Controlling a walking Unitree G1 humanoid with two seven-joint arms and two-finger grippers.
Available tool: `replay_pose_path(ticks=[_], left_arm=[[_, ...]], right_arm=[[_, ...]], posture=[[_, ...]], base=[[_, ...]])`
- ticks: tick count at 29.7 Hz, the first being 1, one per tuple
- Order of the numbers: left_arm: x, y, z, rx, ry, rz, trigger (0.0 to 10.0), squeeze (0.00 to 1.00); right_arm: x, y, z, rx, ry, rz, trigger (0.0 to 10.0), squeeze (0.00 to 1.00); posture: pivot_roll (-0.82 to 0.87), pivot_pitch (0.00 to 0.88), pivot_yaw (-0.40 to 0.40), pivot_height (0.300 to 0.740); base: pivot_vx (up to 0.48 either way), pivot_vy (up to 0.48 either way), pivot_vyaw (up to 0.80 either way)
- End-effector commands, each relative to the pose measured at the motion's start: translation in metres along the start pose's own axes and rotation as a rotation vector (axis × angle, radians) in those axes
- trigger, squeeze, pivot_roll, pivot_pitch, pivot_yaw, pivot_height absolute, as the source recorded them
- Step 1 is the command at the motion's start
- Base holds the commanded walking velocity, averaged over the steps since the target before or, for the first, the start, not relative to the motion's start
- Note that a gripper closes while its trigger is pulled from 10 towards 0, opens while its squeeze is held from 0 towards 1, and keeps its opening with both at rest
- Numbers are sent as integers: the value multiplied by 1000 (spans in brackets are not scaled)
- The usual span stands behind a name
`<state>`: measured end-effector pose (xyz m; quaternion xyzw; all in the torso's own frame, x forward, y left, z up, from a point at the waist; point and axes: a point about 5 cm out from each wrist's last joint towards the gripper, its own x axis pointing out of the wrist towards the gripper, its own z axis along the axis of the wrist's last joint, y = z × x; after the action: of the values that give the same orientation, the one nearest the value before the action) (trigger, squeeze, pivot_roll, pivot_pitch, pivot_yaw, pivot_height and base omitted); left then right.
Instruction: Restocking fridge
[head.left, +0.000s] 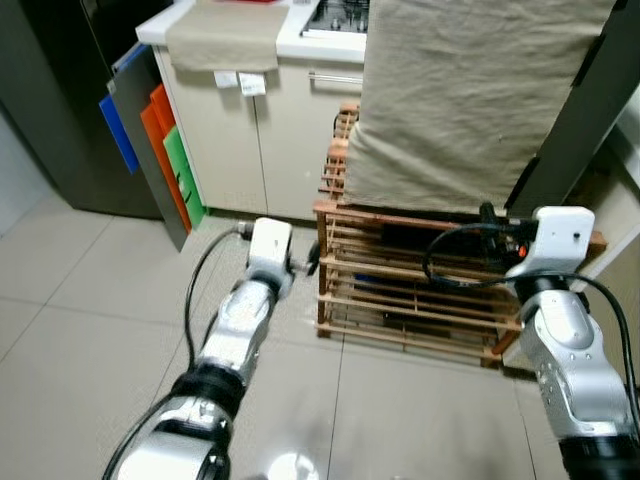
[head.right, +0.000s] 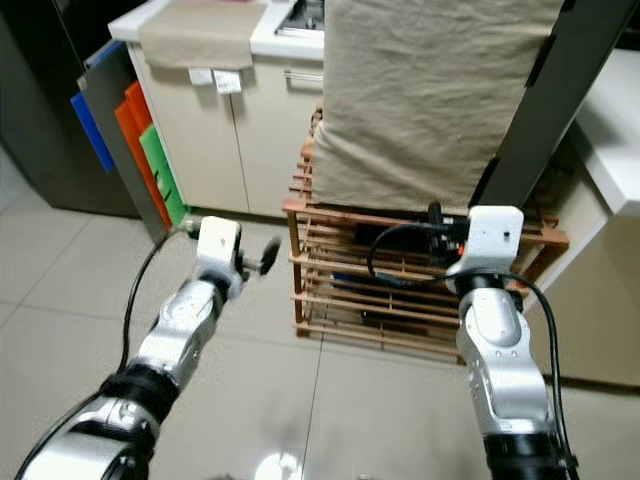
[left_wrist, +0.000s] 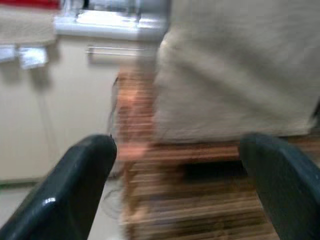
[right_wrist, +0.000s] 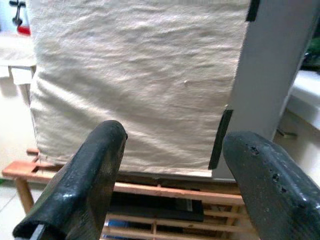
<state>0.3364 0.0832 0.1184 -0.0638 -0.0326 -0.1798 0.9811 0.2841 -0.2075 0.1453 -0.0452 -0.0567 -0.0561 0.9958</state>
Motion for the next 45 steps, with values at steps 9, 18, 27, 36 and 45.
replay_pose_path(ticks=[9, 18, 27, 36, 45], left_arm=[[1, -29, 34, -39, -41, -336, 10000, 0], [-23, 21, 24, -135, -37, 67, 10000, 0], [-4, 13, 34, -55, -44, 77, 10000, 0], [10, -19, 35, -47, -24, -115, 10000, 0], [9, -49, 26, -43, 4, -294, 10000, 0]], right_arm=[[-4, -1, -3, 8, -24, -38, 10000, 0], [-24, -32, -22, 42, 4, -209, 10000, 0], [-19, -28, -22, 32, -11, -197, 10000, 0], [-19, -24, -19, 21, -34, -189, 10000, 0], [-23, -30, -17, -6, -45, -218, 10000, 0]], posture=[[-171, 0, 30, 740], [-199, 0, 27, 740], [-196, 0, 24, 740], [-226, 0, 47, 740], [-237, 0, 50, 740]], base=[[0, 0, -754], [0, 0, -759], [0, 0, -760], [113, -280, -764], [0, -428, -763]])
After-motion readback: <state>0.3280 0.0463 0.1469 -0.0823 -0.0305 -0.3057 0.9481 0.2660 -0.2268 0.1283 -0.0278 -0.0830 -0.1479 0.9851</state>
